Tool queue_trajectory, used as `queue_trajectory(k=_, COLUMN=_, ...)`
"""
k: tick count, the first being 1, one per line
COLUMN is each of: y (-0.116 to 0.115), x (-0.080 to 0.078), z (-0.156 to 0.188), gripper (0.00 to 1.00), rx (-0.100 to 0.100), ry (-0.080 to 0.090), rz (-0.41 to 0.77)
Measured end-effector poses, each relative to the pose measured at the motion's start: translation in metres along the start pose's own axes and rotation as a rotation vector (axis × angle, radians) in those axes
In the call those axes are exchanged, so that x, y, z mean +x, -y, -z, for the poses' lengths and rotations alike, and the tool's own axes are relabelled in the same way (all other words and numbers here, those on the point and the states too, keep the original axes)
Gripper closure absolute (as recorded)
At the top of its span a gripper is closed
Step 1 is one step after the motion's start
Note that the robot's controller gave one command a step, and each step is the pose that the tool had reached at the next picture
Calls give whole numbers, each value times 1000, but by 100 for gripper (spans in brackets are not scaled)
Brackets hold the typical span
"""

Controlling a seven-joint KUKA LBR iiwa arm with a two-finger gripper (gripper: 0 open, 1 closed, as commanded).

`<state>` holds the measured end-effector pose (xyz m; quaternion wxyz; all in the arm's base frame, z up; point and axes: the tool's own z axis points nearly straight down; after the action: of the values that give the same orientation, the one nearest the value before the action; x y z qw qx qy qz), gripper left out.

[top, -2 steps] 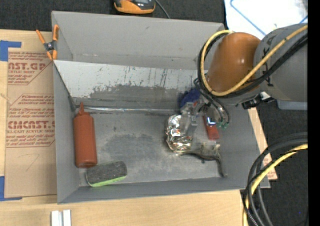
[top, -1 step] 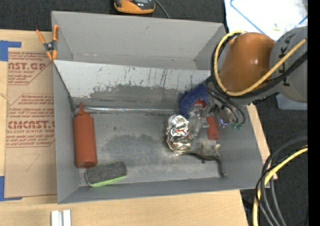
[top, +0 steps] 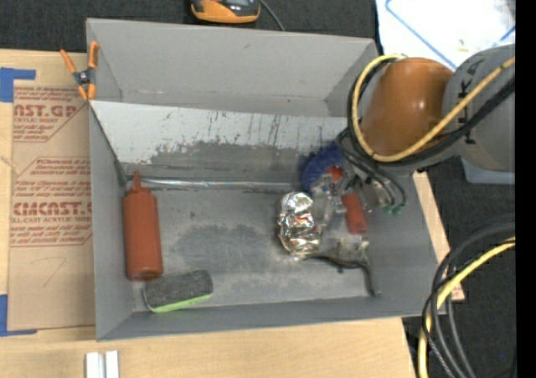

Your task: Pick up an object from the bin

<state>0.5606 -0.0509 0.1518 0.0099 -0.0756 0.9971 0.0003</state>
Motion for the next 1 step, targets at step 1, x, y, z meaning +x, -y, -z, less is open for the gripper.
queue_trajectory(k=1, y=-32, x=13, z=50, gripper=100, rx=-2, ry=-2, rz=-7)
